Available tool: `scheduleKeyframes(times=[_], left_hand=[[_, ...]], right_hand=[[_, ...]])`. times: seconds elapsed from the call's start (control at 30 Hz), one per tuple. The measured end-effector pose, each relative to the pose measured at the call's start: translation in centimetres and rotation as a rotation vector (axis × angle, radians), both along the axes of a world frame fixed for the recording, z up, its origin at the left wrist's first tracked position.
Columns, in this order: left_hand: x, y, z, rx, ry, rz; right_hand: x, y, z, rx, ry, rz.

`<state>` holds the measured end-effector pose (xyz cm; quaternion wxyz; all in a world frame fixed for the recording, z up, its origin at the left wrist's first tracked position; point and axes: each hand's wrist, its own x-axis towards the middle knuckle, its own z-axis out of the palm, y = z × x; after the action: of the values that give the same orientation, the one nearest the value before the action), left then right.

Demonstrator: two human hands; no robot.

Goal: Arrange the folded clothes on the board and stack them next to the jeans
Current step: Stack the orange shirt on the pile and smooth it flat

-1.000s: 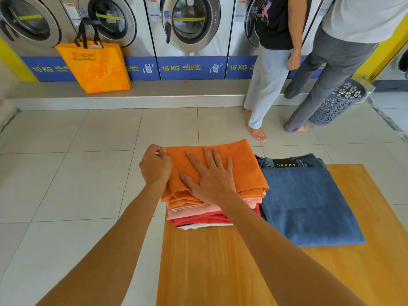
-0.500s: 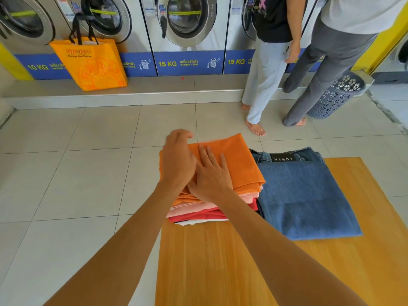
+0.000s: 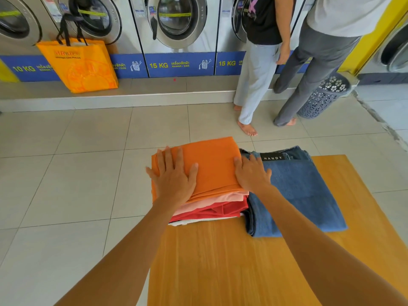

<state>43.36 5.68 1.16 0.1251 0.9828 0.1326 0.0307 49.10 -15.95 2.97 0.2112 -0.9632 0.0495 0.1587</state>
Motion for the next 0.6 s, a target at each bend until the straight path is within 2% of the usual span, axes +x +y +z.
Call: scheduleKeyframes(times=[0.07,0.13,0.23,0.27,0.37,0.47,0.53,0.6], left_hand=[[-0.3,-0.5,0.2,0.022,0.008,0.005],[-0.4,-0.8,0.4,0.042,-0.011,0.001],[-1.0,-1.1,0.5,0.093,-0.033,-0.046],[-1.2,-1.2,0.5,0.118,-0.027,-0.066],[-1.4,-1.1,0.5,0.121,-0.021,-0.067],[-1.1,-1.0,0.2,0.081,-0.030,-0.026],[-1.0,-1.1,0.2,0.059,-0.021,0.006],[-1.0,-1.3,0.3,0.038,-0.018,0.043]], right_hand=[[0.1,1.1,0.8,-0.110,-0.216,0.015],[0.4,3.6,2.0,-0.103,-0.408,0.155],[0.2,8.7,2.5,-0.103,-0.411,0.603],[0.0,9.9,2.0,-0.121,-0.375,0.679],[0.9,9.8,0.7,-0.088,-0.274,0.628],[3.4,6.6,-0.1,-0.181,-0.234,0.529],[4.7,4.3,0.0,-0.190,-0.161,0.403],[5.0,2.5,0.5,-0.111,-0.071,0.256]])
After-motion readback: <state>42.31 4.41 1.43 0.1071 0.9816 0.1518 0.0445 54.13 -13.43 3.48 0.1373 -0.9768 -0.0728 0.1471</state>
